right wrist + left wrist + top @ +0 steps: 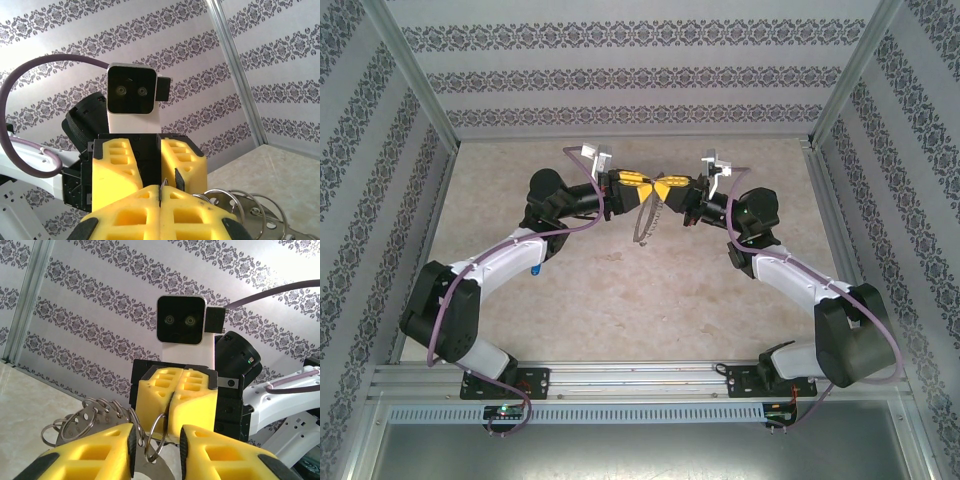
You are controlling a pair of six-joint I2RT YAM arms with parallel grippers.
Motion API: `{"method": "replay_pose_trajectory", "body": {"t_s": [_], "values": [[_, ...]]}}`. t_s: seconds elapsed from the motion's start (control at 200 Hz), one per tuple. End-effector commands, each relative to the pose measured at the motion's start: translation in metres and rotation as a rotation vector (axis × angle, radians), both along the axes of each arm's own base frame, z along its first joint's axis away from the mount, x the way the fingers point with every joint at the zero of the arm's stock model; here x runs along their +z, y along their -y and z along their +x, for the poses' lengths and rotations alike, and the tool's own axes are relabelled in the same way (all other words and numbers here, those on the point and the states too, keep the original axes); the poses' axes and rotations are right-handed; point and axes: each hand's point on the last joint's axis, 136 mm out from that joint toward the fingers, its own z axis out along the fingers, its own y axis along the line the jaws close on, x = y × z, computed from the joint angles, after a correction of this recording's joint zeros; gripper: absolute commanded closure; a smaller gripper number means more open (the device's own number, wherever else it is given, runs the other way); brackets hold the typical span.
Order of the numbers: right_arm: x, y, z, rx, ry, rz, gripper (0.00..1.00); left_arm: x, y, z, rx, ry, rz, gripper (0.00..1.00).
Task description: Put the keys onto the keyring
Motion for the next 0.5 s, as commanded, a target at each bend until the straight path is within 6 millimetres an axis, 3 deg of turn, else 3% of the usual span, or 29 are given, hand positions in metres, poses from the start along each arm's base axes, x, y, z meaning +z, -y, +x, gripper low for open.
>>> {"method": "replay_pose_trajectory", "body": {"t_s": [0.0,0.495], "values": [[0.027,-0.001,-0.0076,0.011,0.088,0.045,1.0,0.0178,0.0024,-0.0105,-0.041,0.065,-0.039,0.69],[0.025,0.0011,-0.0059,0.002,0.082,0.044,1.0,0.0175,0.0029,-0.0109,-0.049,0.067,-0.048,0.88]]}}
